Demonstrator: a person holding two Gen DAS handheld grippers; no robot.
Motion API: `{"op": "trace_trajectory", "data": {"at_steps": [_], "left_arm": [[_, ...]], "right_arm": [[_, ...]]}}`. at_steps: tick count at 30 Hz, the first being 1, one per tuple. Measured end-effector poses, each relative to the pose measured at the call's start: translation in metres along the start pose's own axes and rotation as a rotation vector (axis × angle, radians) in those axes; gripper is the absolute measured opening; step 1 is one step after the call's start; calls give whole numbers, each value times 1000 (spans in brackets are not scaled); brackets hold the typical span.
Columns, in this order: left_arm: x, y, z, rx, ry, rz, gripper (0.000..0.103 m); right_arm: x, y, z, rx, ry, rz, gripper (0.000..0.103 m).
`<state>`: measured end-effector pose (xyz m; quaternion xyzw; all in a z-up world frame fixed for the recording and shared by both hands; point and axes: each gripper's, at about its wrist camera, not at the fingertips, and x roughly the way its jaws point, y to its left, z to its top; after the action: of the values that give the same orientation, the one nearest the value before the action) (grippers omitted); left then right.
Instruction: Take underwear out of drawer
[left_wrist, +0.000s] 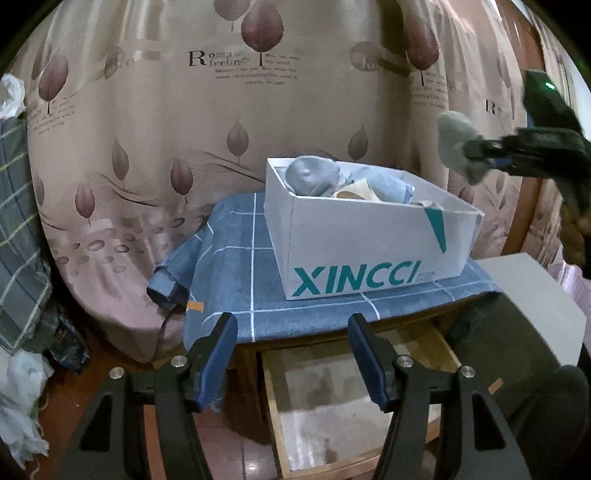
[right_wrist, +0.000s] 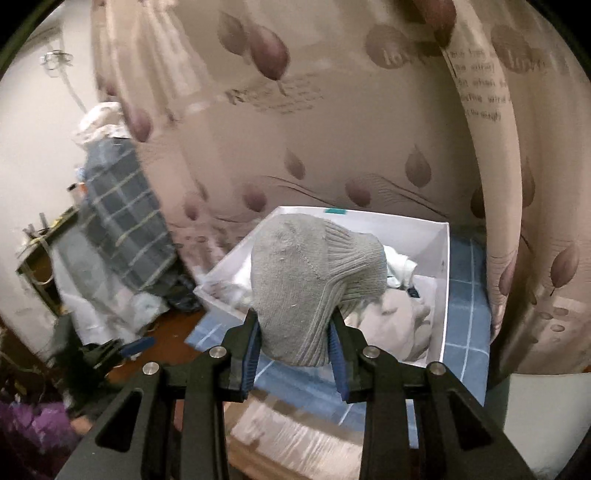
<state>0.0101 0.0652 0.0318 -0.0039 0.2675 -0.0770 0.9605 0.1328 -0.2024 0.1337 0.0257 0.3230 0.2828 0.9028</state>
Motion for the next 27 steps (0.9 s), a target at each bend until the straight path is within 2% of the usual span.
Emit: {"op": "trace_trajectory", "data": {"at_steps": [9,19,23,25,26,27], "left_arm": [[2,-6,1,10,-2,0,64],[6,-2,2,-23,10,-8,64],[7,-2,2,-23,13,-3,64],[7,-3,3,-18,12,0,64],[7,-4,2,-15,12,0,64],[8,-4,2,-13,12,1,64]], "right_arm": [[51,-24,6,37,50,-59,31],[82,-30,-9,33,109,-94,34],[89,-30,-14,44,115,-97,38],[89,-30,-14,46,111,-95,42],[88,-30,-15,46,105,-99,51],[86,-29,-14,47,97,-101,64]]}}
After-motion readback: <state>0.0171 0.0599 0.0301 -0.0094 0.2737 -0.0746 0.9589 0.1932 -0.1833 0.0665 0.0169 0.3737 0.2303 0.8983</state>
